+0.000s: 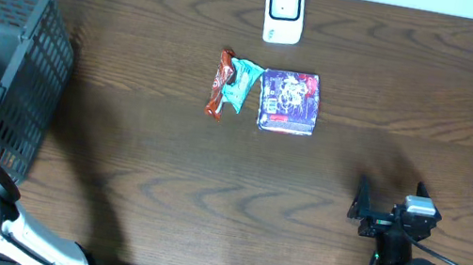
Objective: Scan the item barcode
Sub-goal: 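Reach the left gripper into the basket and grasp the orange Kleenex pack, then carry the Kleenex pack with the left gripper and drop it beside the purple pack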
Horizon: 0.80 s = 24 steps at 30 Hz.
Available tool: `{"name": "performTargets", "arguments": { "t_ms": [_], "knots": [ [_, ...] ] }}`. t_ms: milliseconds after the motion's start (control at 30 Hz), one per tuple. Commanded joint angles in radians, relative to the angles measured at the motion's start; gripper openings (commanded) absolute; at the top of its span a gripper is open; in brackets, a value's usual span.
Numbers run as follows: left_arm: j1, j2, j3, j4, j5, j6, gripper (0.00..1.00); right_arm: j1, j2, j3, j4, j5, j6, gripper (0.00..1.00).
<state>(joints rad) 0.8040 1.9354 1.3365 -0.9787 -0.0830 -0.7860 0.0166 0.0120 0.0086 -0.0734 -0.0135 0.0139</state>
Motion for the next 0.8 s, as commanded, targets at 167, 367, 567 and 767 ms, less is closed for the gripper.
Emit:
{"name": "performTargets", "arguments": {
  "t_ms": [167, 367, 567, 767],
  "knots": [
    [0.004, 0.006, 0.006, 0.026, -0.011, 0.003, 0.08, -0.010, -0.006, -0.003, -0.002, 0.000, 0.007, 0.99],
    [0.004, -0.055, 0.106, 0.015, 0.052, 0.034, 0.08, -0.010, -0.006, -0.003, -0.002, 0.000, 0.007, 0.99],
    [0.003, -0.206, 0.243, 0.051, 0.189, 0.033, 0.08, -0.010, -0.006, -0.003, -0.002, 0.000, 0.007, 0.99],
    [-0.001, -0.428, 0.280, 0.180, 0.231, 0.033, 0.07, -0.010, -0.006, -0.003, -0.002, 0.000, 0.007, 0.99]
  ]
}}
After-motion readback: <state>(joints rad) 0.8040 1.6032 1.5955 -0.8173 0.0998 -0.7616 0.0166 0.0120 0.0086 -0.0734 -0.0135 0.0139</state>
